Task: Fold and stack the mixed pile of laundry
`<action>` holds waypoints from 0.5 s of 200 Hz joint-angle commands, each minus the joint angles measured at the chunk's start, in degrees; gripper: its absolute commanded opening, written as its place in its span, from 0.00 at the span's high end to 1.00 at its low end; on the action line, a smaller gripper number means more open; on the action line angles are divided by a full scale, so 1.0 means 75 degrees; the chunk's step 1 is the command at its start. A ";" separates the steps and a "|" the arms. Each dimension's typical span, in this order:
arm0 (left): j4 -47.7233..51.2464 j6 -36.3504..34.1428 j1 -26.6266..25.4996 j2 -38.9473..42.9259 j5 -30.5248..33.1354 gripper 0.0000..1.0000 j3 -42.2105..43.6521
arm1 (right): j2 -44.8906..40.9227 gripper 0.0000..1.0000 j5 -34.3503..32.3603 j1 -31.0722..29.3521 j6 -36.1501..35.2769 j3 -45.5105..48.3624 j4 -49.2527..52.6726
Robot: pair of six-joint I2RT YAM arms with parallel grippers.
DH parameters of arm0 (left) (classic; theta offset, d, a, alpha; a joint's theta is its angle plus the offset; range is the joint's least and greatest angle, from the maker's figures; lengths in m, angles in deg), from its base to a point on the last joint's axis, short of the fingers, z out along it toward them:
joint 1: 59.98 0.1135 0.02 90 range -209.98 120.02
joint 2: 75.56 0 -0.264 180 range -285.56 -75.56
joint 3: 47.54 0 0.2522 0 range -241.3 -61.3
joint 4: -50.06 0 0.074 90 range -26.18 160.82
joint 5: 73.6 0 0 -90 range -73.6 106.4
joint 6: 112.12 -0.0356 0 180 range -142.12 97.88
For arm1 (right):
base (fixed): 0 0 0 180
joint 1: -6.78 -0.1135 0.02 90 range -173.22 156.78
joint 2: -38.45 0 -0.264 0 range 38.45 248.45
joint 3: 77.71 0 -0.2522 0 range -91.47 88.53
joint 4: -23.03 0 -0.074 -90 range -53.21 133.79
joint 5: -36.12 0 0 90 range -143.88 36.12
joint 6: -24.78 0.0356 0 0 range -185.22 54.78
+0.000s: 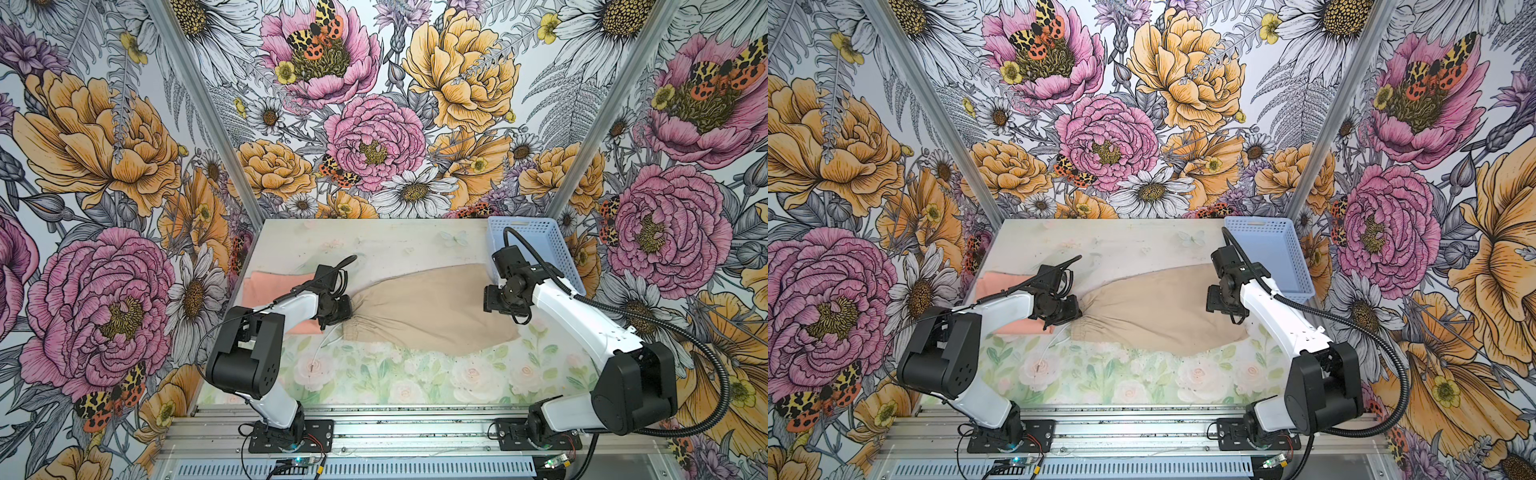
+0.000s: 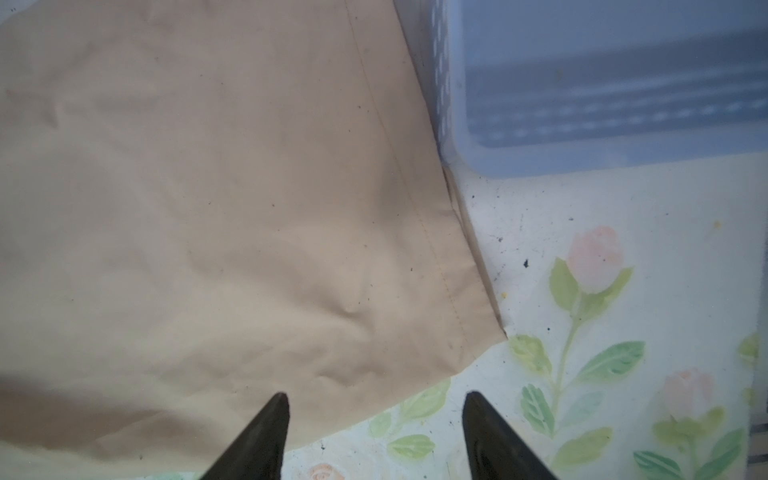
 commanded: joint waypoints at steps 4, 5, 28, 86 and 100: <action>0.0025 -0.0075 -0.0081 -0.0400 0.0244 0.81 0.0150 | -0.0093 0.31 0.0086 -0.0058 -0.0044 -0.0221 0.0002; 0.0021 -0.0070 -0.0077 -0.0409 0.0239 0.82 0.0151 | -0.0088 0.31 0.0083 -0.0056 -0.0044 -0.0219 0.0002; 0.0075 -0.0099 -0.0129 -0.0521 0.0267 0.87 0.0117 | -0.0099 0.31 0.0094 -0.0050 -0.0044 -0.0183 -0.0010; 0.0420 -0.0280 -0.0270 -0.0857 0.0275 1.00 -0.0205 | -0.0228 0.31 0.0092 -0.0053 -0.0009 -0.0011 -0.0044; 0.0551 -0.0347 -0.0277 -0.0810 0.0295 1.00 -0.0310 | -0.0254 0.31 0.0092 -0.0047 -0.0006 0.0036 -0.0057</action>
